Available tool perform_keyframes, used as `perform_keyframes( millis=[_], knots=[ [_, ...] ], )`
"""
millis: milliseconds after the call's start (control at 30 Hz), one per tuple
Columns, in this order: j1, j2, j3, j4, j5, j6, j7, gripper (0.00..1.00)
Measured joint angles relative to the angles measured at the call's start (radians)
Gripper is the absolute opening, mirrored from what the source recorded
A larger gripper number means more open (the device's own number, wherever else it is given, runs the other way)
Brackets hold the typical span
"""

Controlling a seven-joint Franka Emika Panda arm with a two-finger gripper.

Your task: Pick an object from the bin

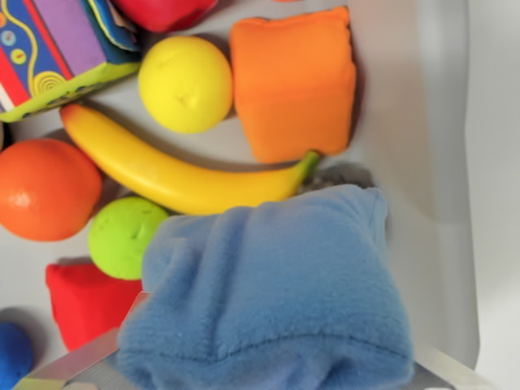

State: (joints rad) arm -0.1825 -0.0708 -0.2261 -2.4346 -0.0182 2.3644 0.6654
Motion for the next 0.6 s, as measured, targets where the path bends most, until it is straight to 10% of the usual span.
perform_keyframes(
  millis=[600],
  knots=[
    [0.0,-0.116,0.004,0.092,-0.024,-0.205,0.02,0.0]
  ],
)
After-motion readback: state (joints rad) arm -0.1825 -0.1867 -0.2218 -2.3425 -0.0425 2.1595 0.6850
